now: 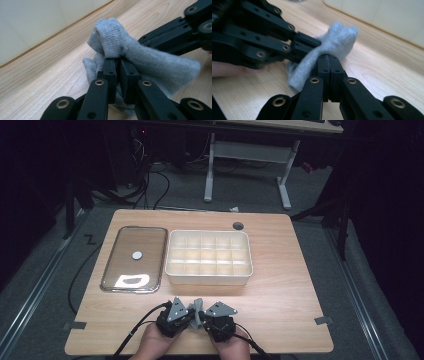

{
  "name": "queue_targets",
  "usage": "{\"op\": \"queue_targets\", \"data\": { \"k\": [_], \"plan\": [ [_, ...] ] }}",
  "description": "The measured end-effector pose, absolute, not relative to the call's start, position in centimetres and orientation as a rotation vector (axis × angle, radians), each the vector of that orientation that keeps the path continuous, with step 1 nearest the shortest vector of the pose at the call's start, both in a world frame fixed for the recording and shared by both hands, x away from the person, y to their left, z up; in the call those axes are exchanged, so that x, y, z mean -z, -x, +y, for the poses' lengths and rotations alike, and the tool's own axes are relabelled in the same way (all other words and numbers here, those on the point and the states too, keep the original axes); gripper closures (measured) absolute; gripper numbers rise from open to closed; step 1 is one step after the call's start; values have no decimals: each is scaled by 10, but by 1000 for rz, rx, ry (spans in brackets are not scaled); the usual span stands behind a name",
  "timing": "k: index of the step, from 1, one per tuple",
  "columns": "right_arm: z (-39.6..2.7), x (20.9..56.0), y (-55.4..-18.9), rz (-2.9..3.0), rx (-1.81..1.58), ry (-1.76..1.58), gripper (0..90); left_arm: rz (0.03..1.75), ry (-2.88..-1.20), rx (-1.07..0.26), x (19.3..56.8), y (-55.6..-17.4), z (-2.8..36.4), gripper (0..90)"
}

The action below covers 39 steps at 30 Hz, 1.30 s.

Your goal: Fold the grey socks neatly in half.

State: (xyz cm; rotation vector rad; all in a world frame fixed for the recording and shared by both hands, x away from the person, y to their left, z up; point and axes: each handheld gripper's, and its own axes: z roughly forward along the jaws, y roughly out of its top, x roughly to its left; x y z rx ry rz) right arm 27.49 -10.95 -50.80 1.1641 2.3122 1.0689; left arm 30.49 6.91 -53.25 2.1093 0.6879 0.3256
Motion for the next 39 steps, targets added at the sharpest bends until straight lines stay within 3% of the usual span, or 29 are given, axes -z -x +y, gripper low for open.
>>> {"op": "queue_targets", "data": {
  "k": [5, 9, 14, 16, 26, 39],
  "plan": [
    [-110, 506, -275, 2311, -1078, -1155, 900, 690, -2105, -330, 532, -304, 70, 827],
    [-118, 506, -279, 2286, -1075, -1204, 897, 742, -1994, -262, 524, -302, 86, 719],
    [-122, 507, -279, 2283, -1075, -1210, 894, 768, -1891, -324, 507, -303, 111, 783],
    [-123, 509, -279, 2282, -1073, -1212, 883, 822, -1939, -335, 510, -309, 123, 811],
    [-127, 510, -273, 2279, -1089, -1228, 873, 800, -2122, -328, 527, -302, 103, 854],
    [-133, 512, -272, 2267, -1073, -1245, 860, 803, -2117, -326, 526, -303, 105, 855]
  ]
}}
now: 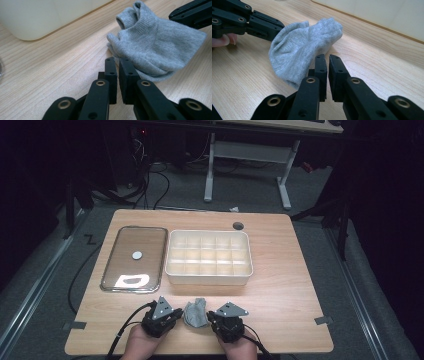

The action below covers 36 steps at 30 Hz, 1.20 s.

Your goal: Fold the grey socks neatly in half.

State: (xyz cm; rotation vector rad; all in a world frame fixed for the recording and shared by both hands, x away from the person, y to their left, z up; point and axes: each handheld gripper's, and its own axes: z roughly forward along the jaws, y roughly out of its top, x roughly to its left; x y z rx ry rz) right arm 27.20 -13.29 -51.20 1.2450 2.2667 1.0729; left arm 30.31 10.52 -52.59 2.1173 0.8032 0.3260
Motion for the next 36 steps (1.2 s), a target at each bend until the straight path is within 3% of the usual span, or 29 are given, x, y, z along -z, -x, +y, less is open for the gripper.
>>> {"op": "queue_targets", "data": {
  "k": [28, 33, 36],
  "plan": [
    [-111, 504, -275, 2309, -1052, -1174, 885, 678, -2181, -297, 531, -295, 69, 870],
    [-109, 516, -271, 2312, -1041, -1153, 900, 719, -2158, -302, 528, -300, 82, 760],
    [-109, 517, -270, 2304, -1050, -1166, 900, 743, -2065, -313, 520, -303, 94, 643]
  ]
}}
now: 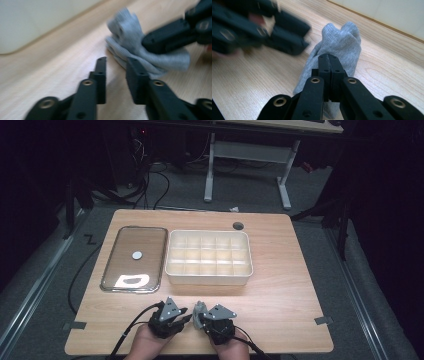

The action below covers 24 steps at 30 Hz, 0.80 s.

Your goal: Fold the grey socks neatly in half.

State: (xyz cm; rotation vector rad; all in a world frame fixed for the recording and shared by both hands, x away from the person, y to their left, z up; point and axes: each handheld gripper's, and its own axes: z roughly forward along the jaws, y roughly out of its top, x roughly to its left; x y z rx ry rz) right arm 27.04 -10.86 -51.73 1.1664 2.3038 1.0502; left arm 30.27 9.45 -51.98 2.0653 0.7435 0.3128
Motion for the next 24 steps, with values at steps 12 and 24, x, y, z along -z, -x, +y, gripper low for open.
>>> {"op": "queue_targets", "data": {
  "k": [12, 24],
  "plan": [
    [-106, 520, -269, 2284, -1052, -1145, 900, 706, -1947, -256, 498, -305, 97, 815],
    [-110, 524, -270, 2286, -1124, -1151, 900, 684, -2040, -153, 504, -323, 55, 845]
  ]
}}
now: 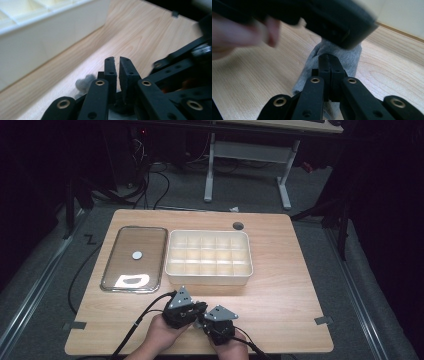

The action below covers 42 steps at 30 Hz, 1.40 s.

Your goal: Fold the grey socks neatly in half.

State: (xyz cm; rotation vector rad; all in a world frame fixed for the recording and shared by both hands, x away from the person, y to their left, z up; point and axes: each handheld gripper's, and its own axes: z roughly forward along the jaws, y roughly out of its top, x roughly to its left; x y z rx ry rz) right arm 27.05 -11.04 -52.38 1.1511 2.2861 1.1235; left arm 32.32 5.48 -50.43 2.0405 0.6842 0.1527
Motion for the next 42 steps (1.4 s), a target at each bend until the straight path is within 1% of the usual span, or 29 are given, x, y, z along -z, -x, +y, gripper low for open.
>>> {"op": "queue_targets", "data": {
  "k": [4, 11, 13, 16, 18, 24, 38, 39, 41, 42],
  "plan": [
    [-110, 525, -269, 2278, -1130, -1142, 900, 734, -2043, -152, 517, -329, 66, 860],
    [-110, 526, -267, 2264, -1141, -1132, 900, 712, -2006, -185, 529, -324, 73, 866],
    [-111, 521, -266, 2267, -1125, -1133, 892, 713, -1997, -193, 531, -323, 75, 868],
    [-113, 507, -253, 2242, -1195, -1077, 900, 705, -1999, -209, 531, -322, 74, 869],
    [-113, 507, -248, 2276, -1201, -1103, 900, 704, -1999, -211, 531, -322, 74, 869],
    [-110, 525, -247, 2329, -1120, -1125, 900, 704, -2002, -222, 531, -321, 74, 869],
    [-110, 529, -248, 2342, -1115, -1123, 900, 717, -2001, -221, 532, -322, 74, 884],
    [-110, 528, -249, 2347, -1109, -1129, 897, 716, -2003, -223, 532, -322, 74, 883],
    [-111, 521, -248, 2353, -1126, -1118, 811, 716, -2002, -226, 532, -321, 74, 883],
    [-113, 517, -248, 2348, -1137, -1113, 790, 716, -2001, -225, 532, -321, 74, 883]
  ]
}}
